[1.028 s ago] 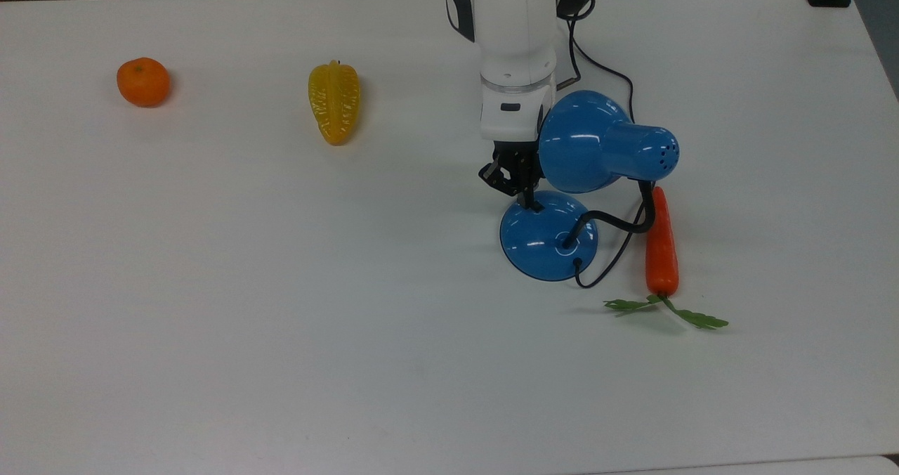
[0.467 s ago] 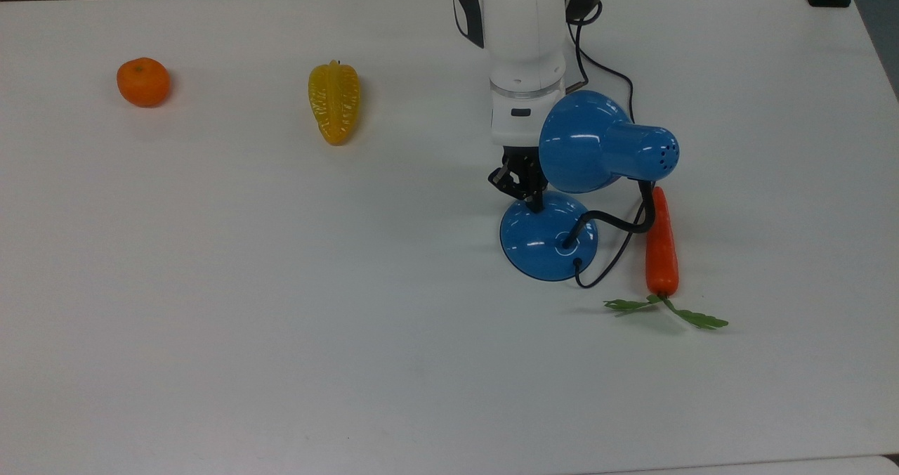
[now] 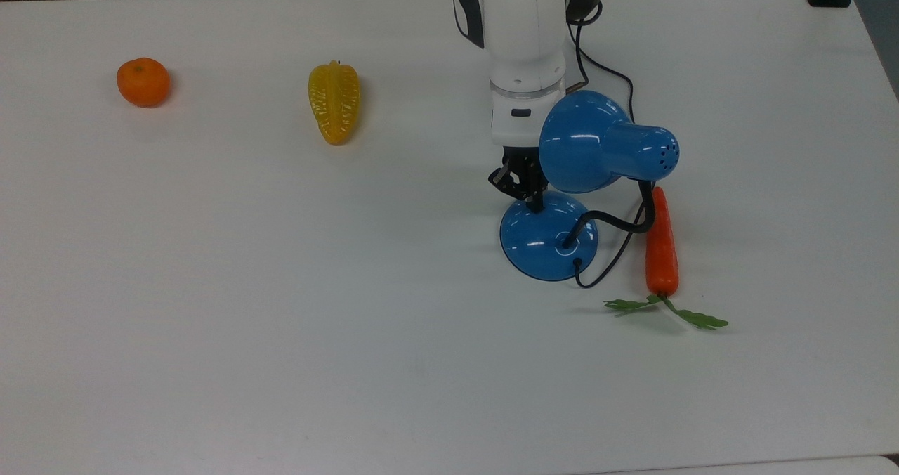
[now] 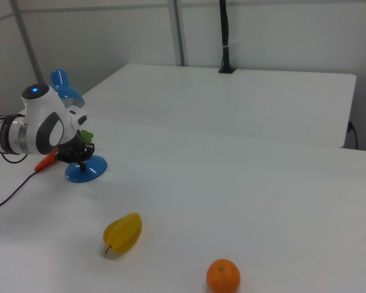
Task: Turn on desk lamp
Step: 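Lower the gripper onto the switch on the blue lamp base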
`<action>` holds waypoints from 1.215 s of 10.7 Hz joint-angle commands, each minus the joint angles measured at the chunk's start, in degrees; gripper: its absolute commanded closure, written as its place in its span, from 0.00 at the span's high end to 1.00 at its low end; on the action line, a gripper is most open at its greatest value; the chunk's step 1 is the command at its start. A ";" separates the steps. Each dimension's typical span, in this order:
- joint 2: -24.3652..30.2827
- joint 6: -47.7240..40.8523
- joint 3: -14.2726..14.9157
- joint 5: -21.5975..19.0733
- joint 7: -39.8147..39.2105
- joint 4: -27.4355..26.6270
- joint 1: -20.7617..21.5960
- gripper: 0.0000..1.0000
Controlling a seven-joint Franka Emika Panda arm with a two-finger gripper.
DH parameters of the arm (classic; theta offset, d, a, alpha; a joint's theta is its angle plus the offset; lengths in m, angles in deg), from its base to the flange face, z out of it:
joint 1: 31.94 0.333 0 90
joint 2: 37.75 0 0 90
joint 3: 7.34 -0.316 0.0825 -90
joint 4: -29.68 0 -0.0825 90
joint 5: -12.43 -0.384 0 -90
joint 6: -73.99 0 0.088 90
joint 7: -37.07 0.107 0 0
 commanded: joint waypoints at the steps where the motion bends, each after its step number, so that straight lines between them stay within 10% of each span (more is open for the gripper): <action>1: -1.12 3.02 -0.07 0.06 -0.72 0.64 0.64 0.00; 13: -2.09 3.11 -0.60 0.32 -0.54 -0.15 0.64 0.00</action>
